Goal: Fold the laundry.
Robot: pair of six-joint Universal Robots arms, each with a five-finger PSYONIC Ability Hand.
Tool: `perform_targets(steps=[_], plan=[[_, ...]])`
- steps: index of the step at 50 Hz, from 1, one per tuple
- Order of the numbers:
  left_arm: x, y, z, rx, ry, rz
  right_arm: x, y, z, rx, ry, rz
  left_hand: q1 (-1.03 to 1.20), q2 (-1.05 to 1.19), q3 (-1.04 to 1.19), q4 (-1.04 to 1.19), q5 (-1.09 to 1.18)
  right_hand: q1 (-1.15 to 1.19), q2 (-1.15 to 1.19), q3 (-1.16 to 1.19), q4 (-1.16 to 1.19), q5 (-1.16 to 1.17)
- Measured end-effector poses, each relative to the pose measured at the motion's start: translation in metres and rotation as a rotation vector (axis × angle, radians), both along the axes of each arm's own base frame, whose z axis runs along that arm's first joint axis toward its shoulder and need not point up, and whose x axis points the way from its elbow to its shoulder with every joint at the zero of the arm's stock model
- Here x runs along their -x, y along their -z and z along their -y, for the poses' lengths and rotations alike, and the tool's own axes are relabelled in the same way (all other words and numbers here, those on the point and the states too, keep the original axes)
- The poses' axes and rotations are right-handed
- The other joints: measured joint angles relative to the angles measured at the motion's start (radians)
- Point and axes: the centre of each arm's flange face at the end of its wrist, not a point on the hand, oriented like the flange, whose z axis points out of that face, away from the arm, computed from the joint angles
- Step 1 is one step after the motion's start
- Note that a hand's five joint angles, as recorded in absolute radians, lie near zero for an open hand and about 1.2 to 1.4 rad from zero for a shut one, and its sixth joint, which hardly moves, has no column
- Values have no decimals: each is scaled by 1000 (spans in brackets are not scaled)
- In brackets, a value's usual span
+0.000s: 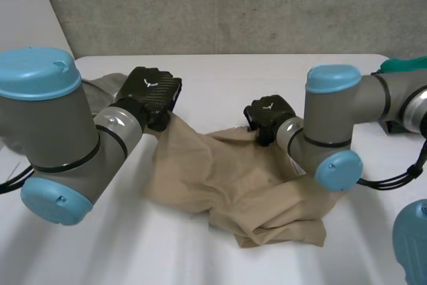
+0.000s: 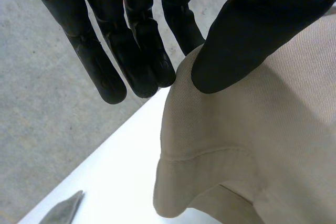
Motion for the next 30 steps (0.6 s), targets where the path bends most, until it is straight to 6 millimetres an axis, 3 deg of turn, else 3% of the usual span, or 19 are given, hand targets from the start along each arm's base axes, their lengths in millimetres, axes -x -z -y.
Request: perform_targets(steps=[3,6,9,11,14,15,17,19,23,30], plan=[[1,-3,3,23,-2,-4,-1,-2,0,22,-5,-1,0,0,0,0,0,124,156,158,160,147],[2,-13,10,82,-7,-31,-2,-34,-2,107,-13,30,0,0,0,0,0,127,184,193,211,169],[2,-28,15,151,-13,-62,1,-77,-7,209,-15,81,0,0,2,0,0,127,184,198,213,169],[2,-54,16,248,-15,-101,7,-131,-18,335,-12,149,0,0,2,0,0,127,184,203,214,169],[0,-88,12,366,-19,-146,16,-176,-31,436,-9,205,0,0,2,0,0,127,184,206,215,176],[-3,-109,8,437,-23,-175,21,-199,-40,490,-5,234,0,1,2,0,0,127,184,206,216,176],[-8,-136,0,532,-30,-215,29,-225,-51,547,0,261,0,1,2,0,0,127,184,206,216,176],[-15,-168,-12,637,-39,-264,38,-250,-64,598,4,281,0,1,2,0,0,127,184,207,216,176],[-29,-210,-38,773,-46,-335,56,-285,-92,656,10,294,0,1,2,0,0,127,184,206,216,176],[-50,-245,-87,865,-28,-402,92,-323,-142,684,34,283,0,1,2,0,0,127,184,207,216,176]])
